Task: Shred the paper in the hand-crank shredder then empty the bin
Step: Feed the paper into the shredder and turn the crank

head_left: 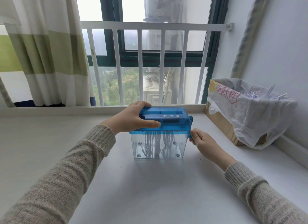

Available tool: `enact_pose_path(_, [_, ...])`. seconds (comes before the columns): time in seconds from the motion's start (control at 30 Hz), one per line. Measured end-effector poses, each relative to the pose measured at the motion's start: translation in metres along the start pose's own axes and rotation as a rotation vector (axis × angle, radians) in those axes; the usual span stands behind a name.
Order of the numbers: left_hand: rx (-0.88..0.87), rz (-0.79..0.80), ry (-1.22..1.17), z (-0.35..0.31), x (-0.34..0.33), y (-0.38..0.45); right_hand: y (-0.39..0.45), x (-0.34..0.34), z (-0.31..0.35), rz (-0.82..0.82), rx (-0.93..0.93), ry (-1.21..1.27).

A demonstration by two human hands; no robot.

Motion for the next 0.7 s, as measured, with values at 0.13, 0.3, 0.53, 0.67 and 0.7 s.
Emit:
enact_pose_path(0.13, [0.005, 0.003, -0.006, 0.001, 0.000, 0.000, -0.003, 0.000, 0.003, -0.001, 0.007, -0.019])
enact_pose_path(0.3, [0.005, 0.006, -0.012, -0.001, 0.001, -0.001, -0.008, 0.002, 0.004, 0.003, 0.011, -0.044])
enact_pose_path(0.53, [0.009, 0.015, -0.013, 0.000, 0.000, -0.001, -0.020, 0.006, 0.007, -0.003, 0.004, -0.019])
enact_pose_path(0.67, [0.011, 0.011, -0.004, 0.002, 0.000, 0.001, -0.026, 0.009, 0.010, -0.015, 0.008, 0.008])
enact_pose_path(0.7, [0.013, 0.011, -0.007, 0.002, 0.000, 0.001, -0.028, 0.011, 0.010, -0.020, 0.016, 0.008])
Point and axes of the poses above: each hand's wrist, its own y-axis towards the middle knuckle, its own x-axis out of the back of the hand, z = x × y, the point moved 5 cm from there along y, towards the middle knuckle, and after that the axes turned 4 degrees about -z, right-handed, at the moved point
